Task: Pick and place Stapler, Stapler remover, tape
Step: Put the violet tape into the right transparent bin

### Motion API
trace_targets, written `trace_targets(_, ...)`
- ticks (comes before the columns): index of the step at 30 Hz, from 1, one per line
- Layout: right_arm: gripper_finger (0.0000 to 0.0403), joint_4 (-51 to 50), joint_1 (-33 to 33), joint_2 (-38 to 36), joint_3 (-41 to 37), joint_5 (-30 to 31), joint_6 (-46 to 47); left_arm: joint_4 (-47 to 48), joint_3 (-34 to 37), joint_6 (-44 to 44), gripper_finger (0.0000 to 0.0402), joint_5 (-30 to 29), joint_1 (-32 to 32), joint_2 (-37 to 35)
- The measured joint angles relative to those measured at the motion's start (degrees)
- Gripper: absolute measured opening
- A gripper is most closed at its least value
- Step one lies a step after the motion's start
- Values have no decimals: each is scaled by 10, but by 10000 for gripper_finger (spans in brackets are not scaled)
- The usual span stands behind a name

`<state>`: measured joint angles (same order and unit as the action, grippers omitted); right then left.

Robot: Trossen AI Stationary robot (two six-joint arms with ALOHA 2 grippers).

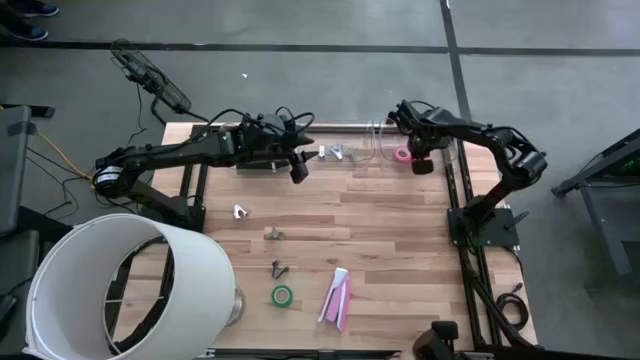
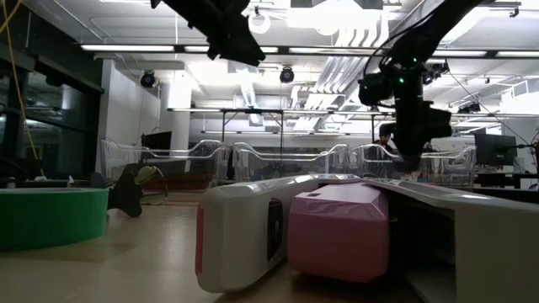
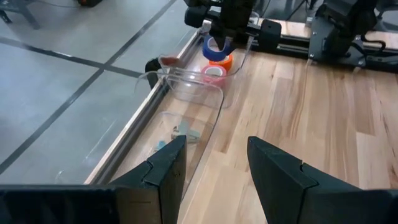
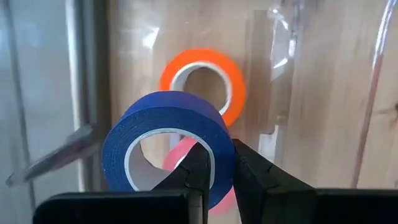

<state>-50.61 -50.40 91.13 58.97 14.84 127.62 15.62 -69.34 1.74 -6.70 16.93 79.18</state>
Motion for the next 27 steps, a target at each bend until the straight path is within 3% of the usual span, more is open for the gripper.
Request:
trace_targets(7,37,63,4,-6,-54,-4,33,15,0,0,168,-1,0,0)
trace_targets(14,43,56,-16,-13,-56,-14,35,22,0,0,168,0,0,0)
trace_targets(27,49,38,-56,-26,-56,-32,-37,26,0,0,168,0,0,0)
